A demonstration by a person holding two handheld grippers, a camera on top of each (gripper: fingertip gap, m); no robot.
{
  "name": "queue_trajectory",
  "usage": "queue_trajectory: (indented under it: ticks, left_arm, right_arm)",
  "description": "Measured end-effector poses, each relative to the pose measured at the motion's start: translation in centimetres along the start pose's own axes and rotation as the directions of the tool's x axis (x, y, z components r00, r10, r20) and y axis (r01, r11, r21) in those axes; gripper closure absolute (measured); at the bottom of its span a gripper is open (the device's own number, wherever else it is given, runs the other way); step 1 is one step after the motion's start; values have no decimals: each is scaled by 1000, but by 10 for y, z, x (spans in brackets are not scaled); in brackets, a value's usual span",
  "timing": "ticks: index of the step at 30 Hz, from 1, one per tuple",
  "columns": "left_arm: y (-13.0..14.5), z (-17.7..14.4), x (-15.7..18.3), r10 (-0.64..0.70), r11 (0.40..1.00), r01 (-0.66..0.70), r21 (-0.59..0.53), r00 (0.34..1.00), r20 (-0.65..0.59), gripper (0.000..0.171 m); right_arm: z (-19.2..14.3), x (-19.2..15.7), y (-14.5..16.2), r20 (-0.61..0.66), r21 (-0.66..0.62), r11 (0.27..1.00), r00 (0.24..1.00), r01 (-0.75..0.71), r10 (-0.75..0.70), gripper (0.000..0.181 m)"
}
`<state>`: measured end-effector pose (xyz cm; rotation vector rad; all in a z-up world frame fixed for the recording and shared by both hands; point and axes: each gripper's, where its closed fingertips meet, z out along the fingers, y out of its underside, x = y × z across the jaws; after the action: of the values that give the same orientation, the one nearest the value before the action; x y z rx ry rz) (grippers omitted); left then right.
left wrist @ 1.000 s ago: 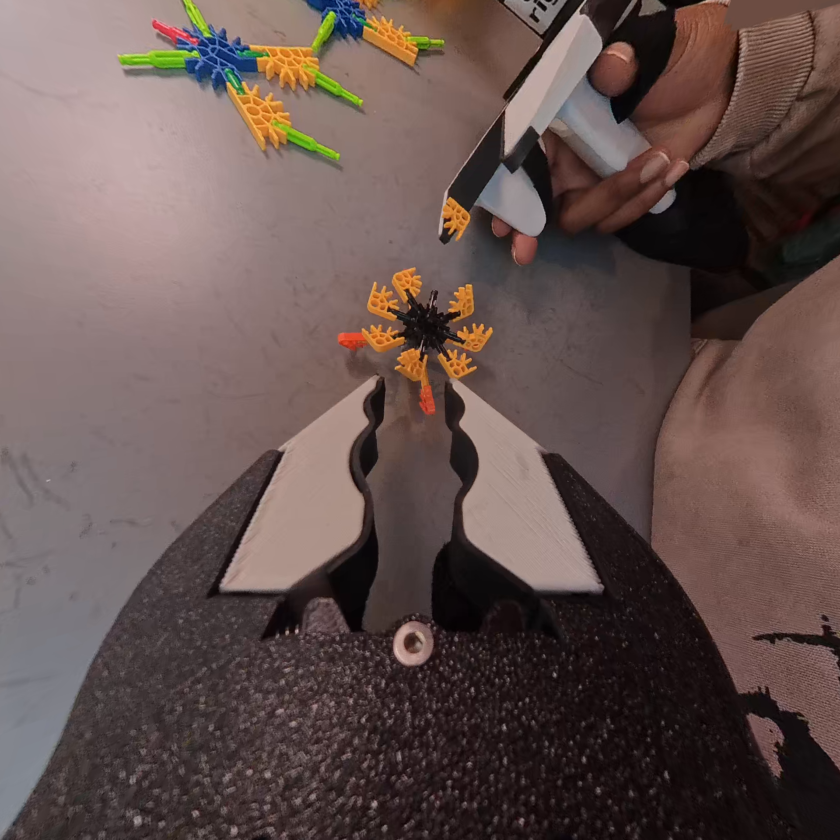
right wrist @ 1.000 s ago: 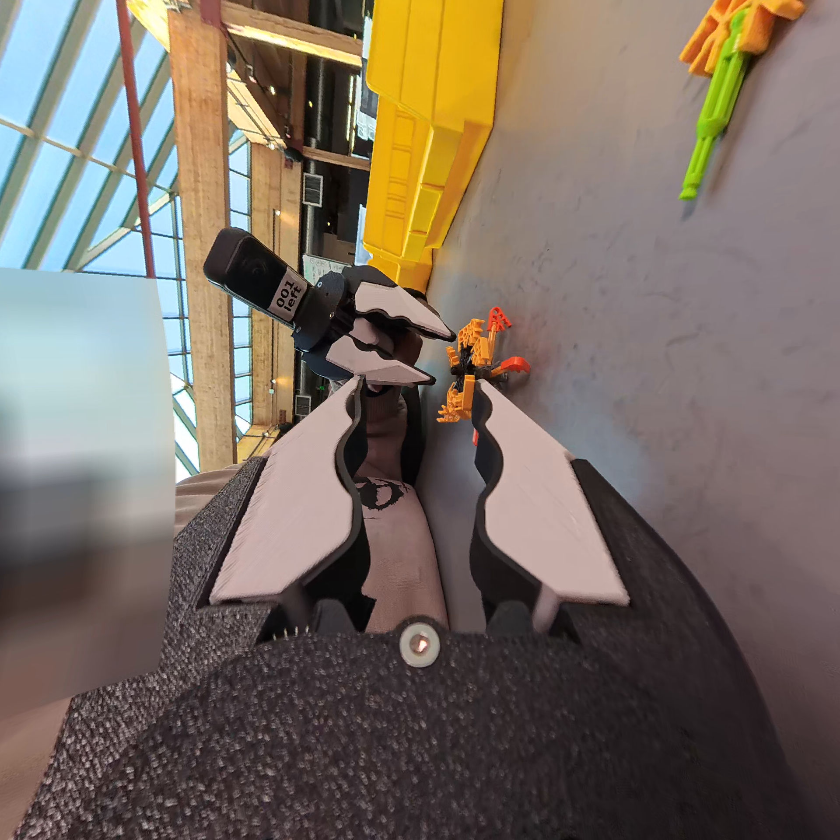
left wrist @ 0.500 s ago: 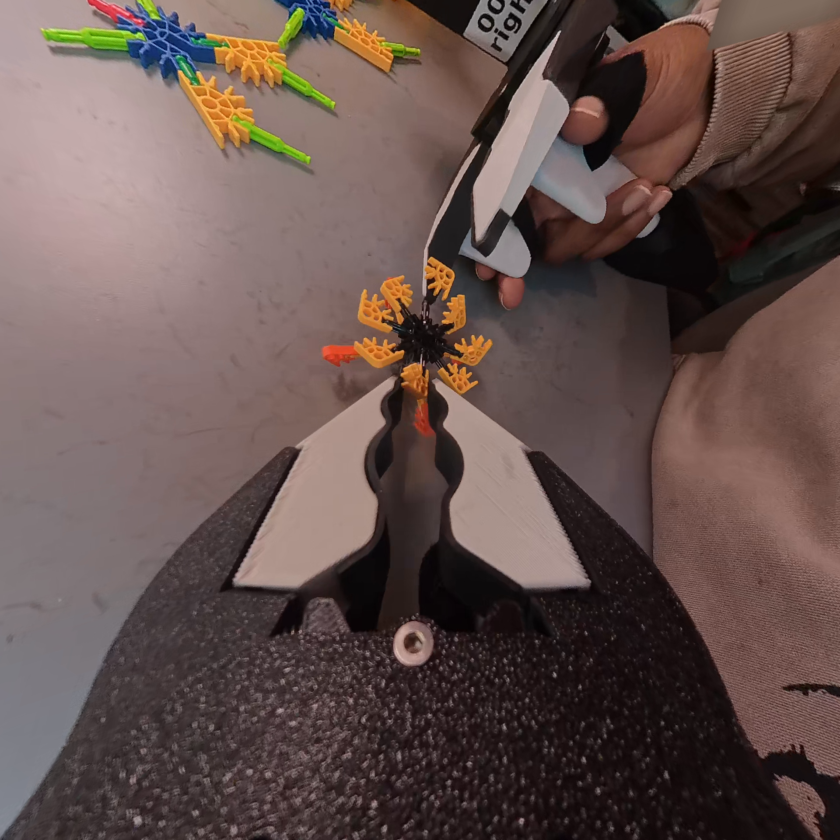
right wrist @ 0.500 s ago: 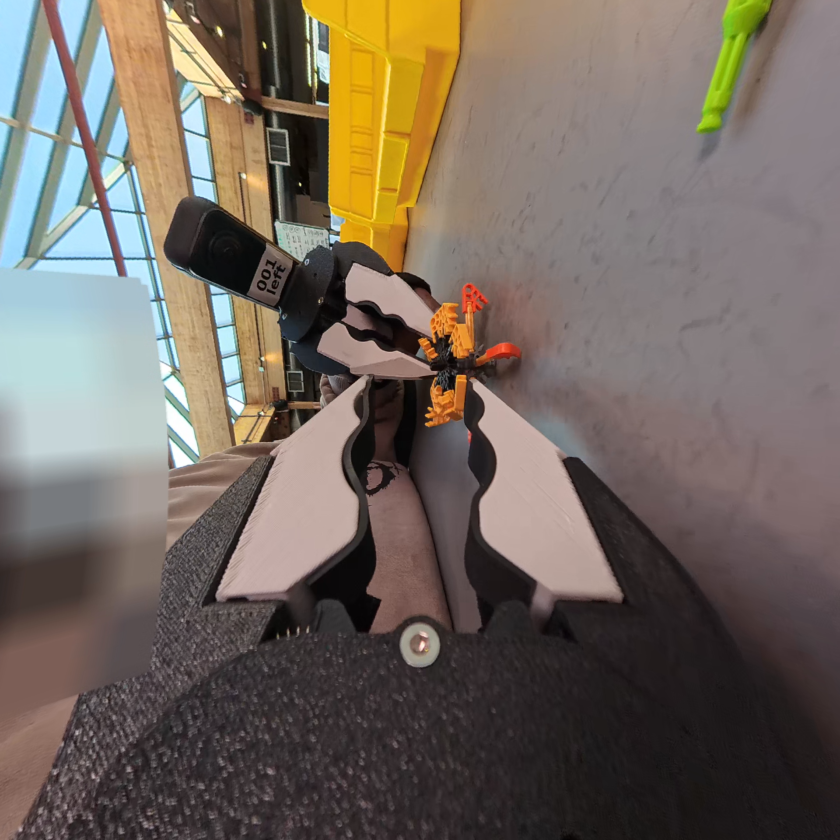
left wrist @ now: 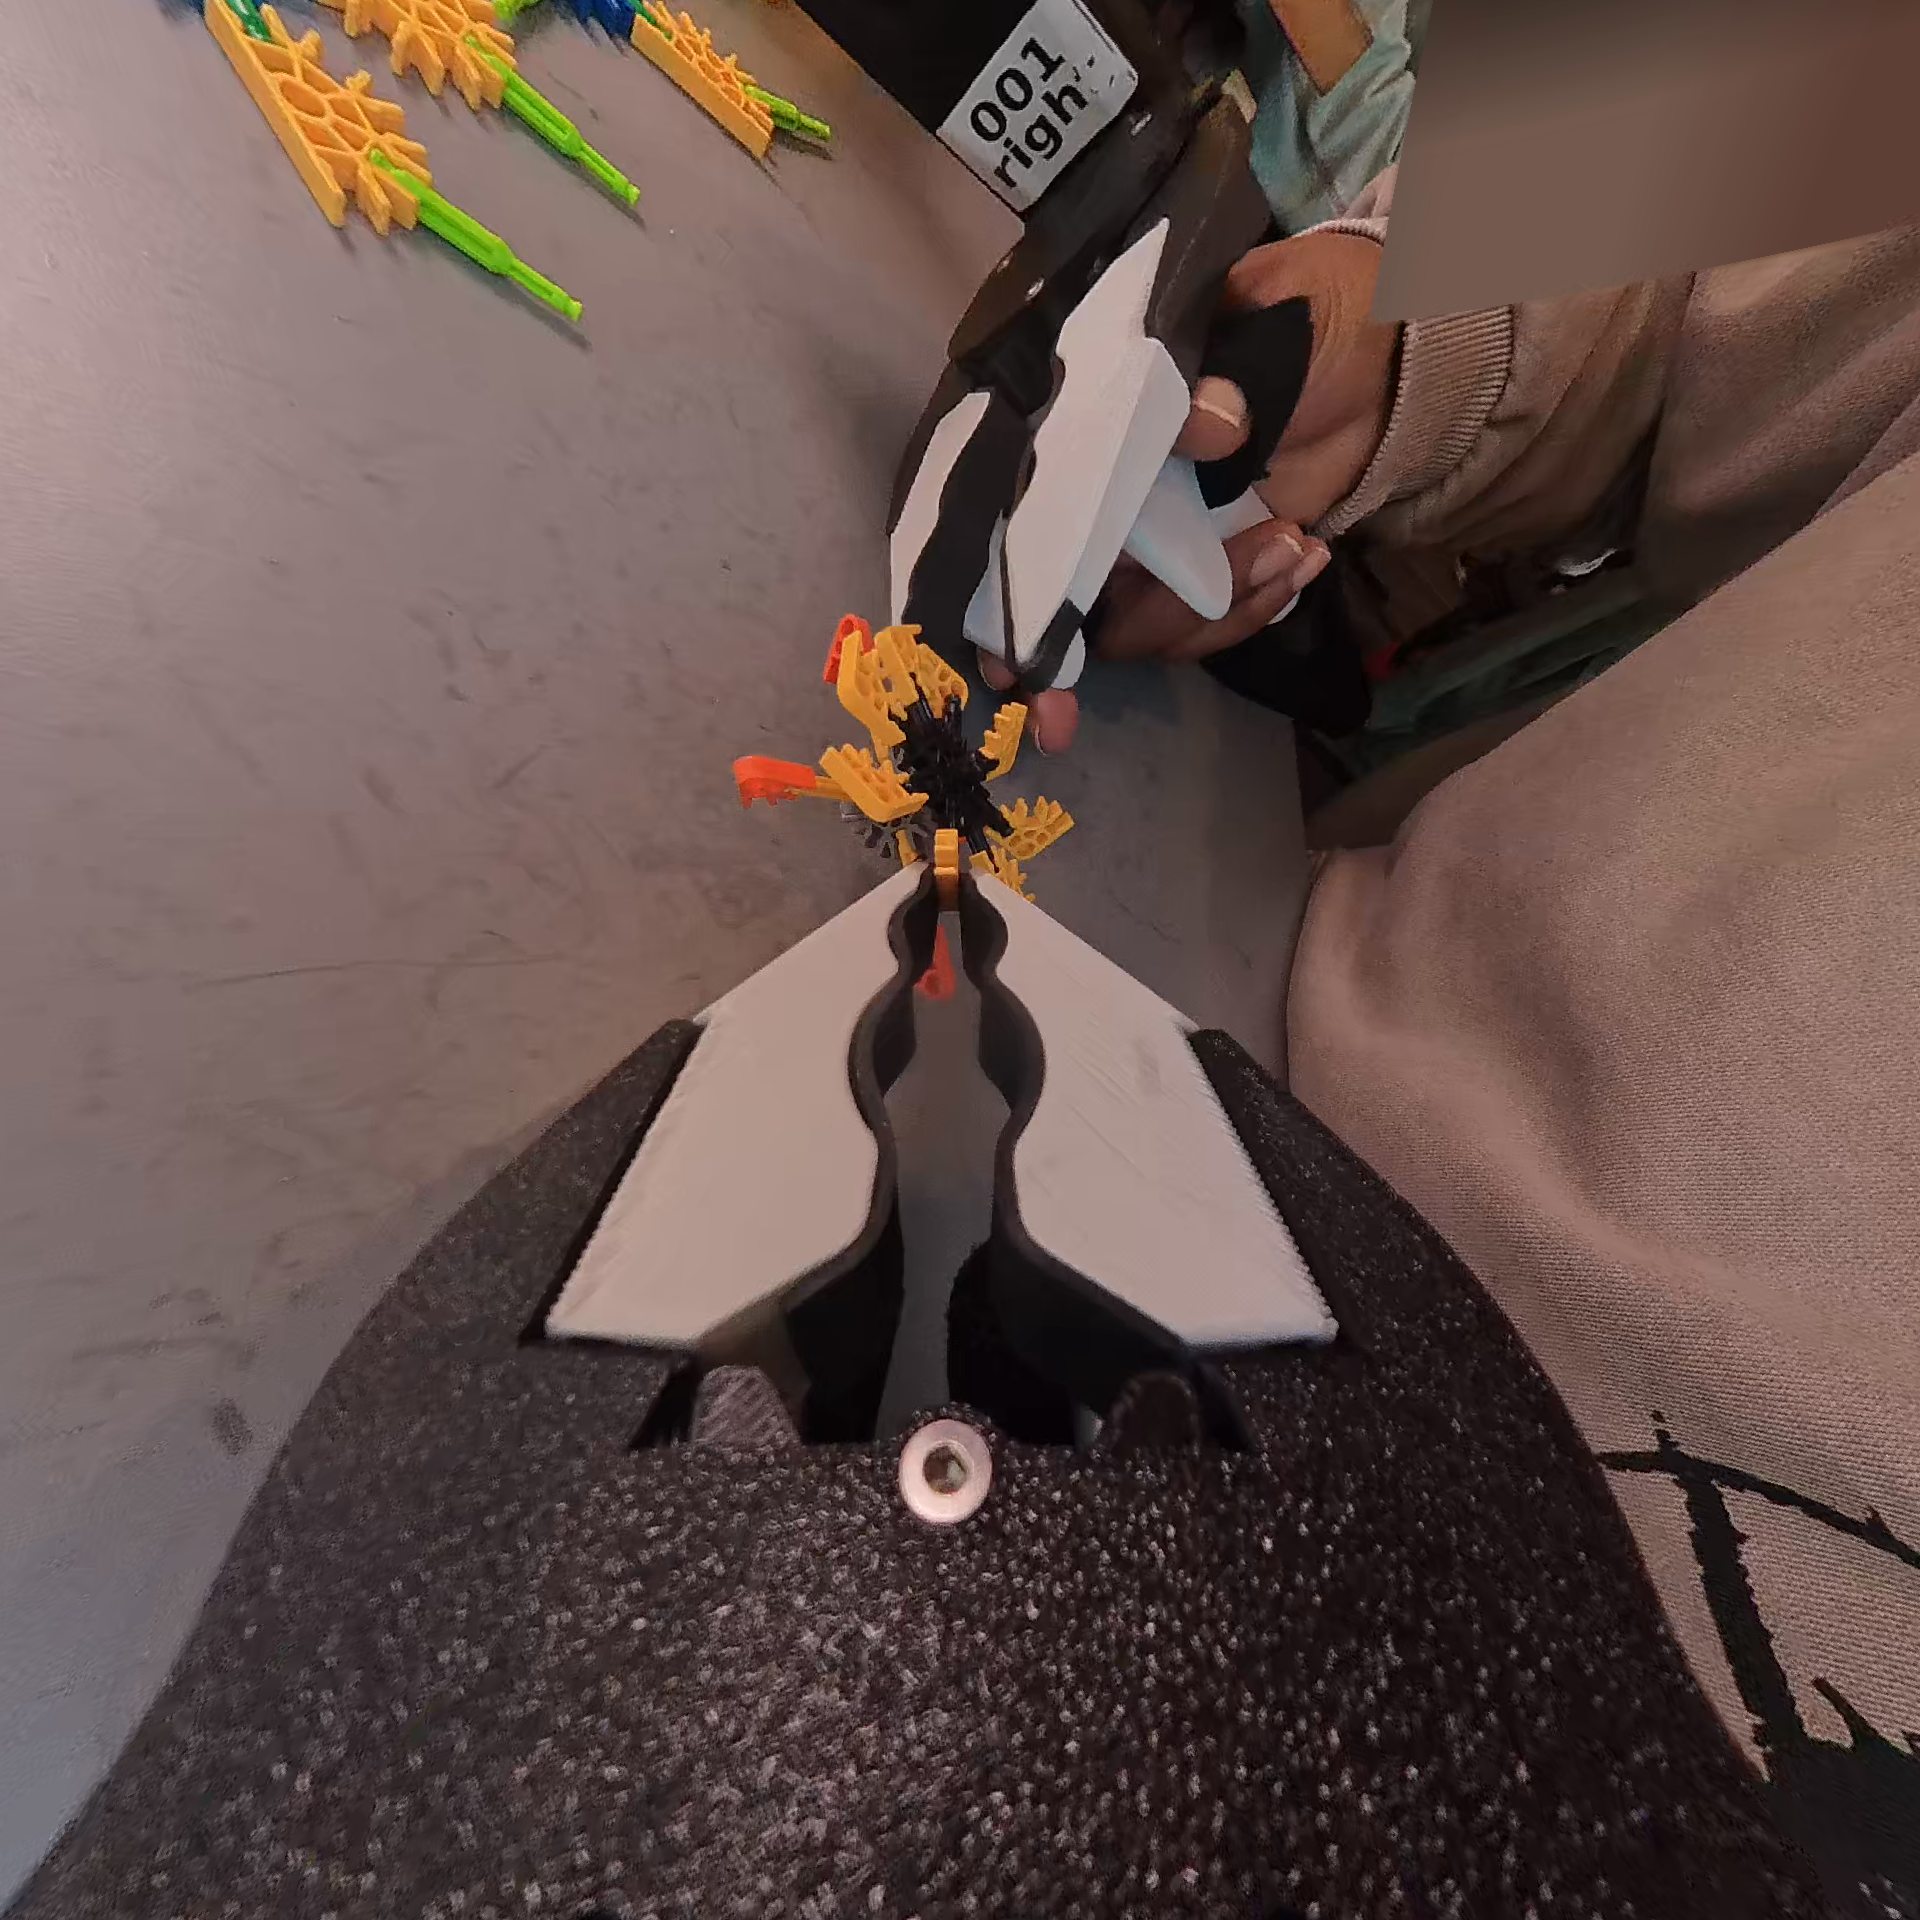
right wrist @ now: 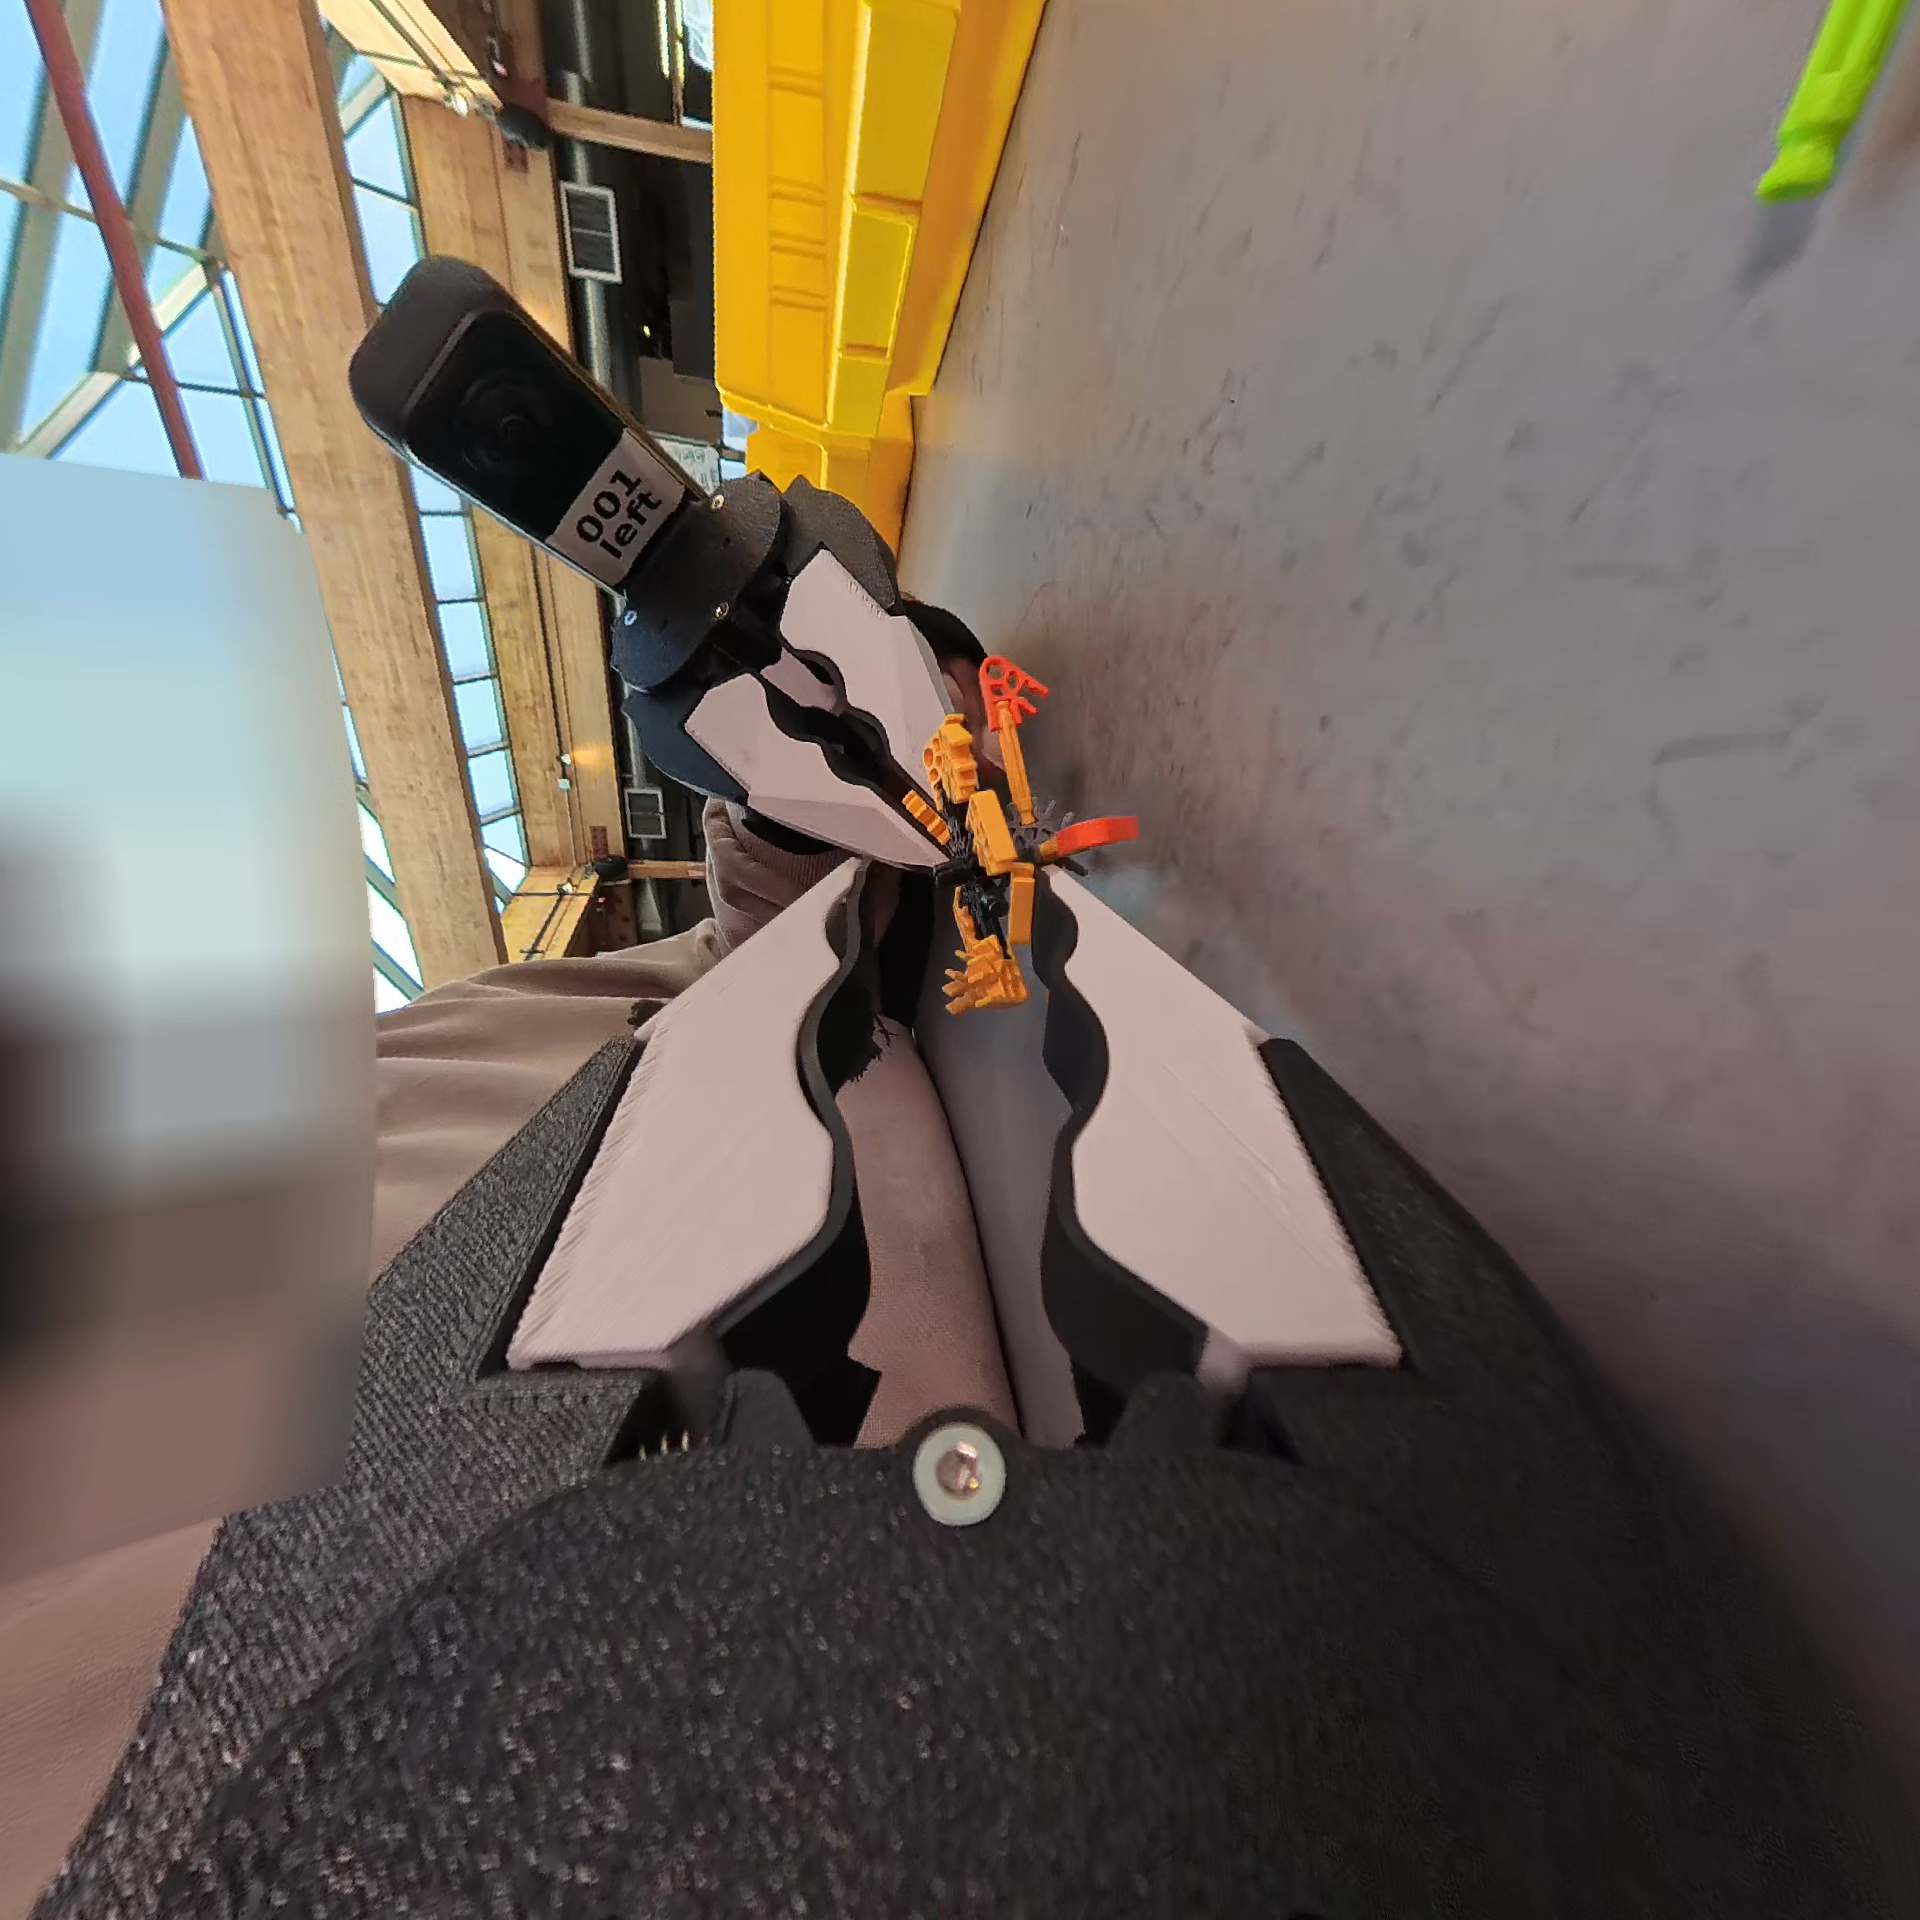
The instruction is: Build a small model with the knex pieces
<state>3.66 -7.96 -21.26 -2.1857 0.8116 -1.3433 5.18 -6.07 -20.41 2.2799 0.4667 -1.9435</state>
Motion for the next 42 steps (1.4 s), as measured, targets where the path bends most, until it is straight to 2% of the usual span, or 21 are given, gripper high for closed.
queue_trajectory:
  ticks: [16,26,36,42]
  left_arm:
    - [10,4,6,-147,988,139,-70,983,-110,168]
    - [15,2,8,-187,968,147,-202,962,-197,168]
    - [15,0,7,-216,954,158,-255,951,-221,168]
    - [14,-1,6,-222,954,163,-250,948,-228,168]
  right_arm:
    - [1,0,5,15,-40,999,1000,-5,6,160]
    - [2,1,11,29,-77,997,999,-27,29,166]
    - [4,3,13,16,-103,994,999,-38,40,170]
    - [5,4,14,9,-109,993,999,-34,35,174]
